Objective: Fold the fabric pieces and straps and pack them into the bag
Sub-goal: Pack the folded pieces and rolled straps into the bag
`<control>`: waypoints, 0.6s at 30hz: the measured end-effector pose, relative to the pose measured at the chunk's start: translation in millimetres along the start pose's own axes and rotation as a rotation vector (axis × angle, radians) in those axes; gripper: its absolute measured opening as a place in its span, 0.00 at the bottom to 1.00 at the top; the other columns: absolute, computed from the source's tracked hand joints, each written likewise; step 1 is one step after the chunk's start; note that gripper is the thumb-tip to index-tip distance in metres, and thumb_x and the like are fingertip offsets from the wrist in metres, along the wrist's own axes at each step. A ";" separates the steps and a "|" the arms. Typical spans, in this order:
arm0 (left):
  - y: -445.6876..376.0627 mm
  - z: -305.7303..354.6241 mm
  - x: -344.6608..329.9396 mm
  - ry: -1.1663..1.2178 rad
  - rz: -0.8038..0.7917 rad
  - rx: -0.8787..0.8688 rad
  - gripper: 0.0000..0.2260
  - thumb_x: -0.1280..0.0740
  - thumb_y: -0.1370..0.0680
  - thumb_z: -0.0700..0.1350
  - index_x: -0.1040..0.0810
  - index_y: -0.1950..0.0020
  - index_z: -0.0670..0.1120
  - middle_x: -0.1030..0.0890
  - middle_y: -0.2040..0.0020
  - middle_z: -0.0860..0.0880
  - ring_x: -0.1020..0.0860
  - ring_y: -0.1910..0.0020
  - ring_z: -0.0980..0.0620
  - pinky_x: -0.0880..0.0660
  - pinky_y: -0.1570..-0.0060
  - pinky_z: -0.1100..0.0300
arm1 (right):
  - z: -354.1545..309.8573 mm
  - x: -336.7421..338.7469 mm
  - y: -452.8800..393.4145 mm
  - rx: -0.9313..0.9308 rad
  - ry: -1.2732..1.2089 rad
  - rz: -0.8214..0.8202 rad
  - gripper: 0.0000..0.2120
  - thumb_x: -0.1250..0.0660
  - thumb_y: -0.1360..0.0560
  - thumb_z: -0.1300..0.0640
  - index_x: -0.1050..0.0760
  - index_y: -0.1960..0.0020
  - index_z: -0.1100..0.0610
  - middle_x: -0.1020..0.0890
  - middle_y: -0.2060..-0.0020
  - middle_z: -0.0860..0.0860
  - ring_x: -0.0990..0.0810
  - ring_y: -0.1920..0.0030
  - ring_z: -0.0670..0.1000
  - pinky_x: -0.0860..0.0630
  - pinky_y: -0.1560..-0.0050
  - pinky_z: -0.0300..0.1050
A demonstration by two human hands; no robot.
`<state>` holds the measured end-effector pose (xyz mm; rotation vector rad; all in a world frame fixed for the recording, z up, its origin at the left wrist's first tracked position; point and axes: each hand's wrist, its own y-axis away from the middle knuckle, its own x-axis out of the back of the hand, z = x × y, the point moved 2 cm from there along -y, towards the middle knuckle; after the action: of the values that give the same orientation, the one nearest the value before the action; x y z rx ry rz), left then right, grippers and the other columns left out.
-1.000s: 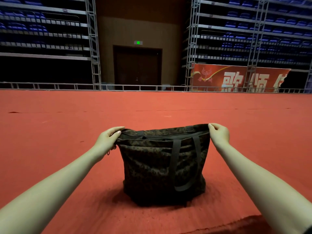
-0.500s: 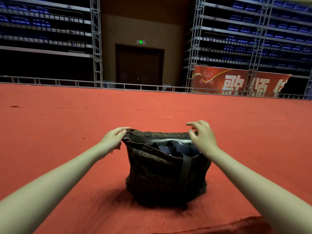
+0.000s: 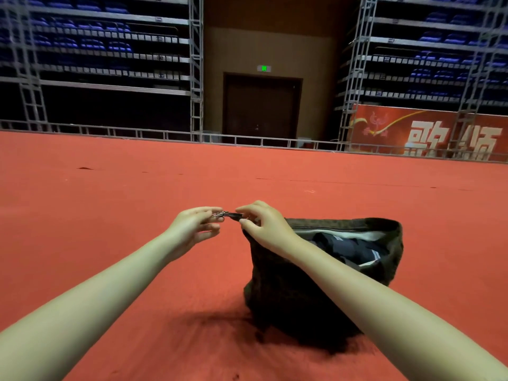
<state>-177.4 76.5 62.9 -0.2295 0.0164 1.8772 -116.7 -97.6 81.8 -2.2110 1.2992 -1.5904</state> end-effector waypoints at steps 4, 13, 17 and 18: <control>4.0 5.2 -3.0 0.087 -0.036 -0.043 0.09 0.40 0.20 0.36 0.21 0.46 0.39 0.17 0.51 0.41 0.20 0.57 0.49 0.19 0.53 0.59 | -8.4 -9.0 -8.4 0.011 -0.062 0.061 0.13 0.33 0.24 0.58 0.22 0.40 0.55 0.24 0.54 0.49 0.25 0.57 0.45 0.33 0.54 0.31; 9.5 6.7 -25.1 0.080 -0.062 -0.151 0.11 0.42 0.19 0.39 0.20 0.46 0.40 0.17 0.49 0.43 0.18 0.52 0.50 0.21 0.48 0.58 | -0.9 -7.4 -9.9 -0.019 -0.120 0.236 0.13 0.29 0.27 0.55 0.21 0.43 0.56 0.20 0.52 0.51 0.21 0.55 0.46 0.25 0.53 0.34; 7.6 3.9 -37.7 0.043 -0.045 -0.173 0.11 0.42 0.19 0.39 0.20 0.46 0.39 0.17 0.51 0.42 0.19 0.52 0.50 0.21 0.48 0.58 | 1.8 -5.6 -9.8 -0.025 -0.138 0.262 0.05 0.32 0.25 0.56 0.19 0.51 0.55 0.18 0.56 0.50 0.19 0.56 0.47 0.23 0.52 0.44; 7.3 3.0 -40.2 0.053 -0.031 -0.168 0.11 0.42 0.19 0.39 0.20 0.47 0.39 0.18 0.54 0.43 0.20 0.53 0.50 0.22 0.48 0.58 | 2.8 -5.6 -9.4 -0.040 -0.183 0.269 0.05 0.33 0.24 0.56 0.19 0.52 0.55 0.17 0.59 0.49 0.19 0.59 0.48 0.22 0.54 0.47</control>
<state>-172.8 36.8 71.8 -0.3931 -0.1088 1.8422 -109.5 -88.8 81.6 -2.0415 1.5077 -1.2472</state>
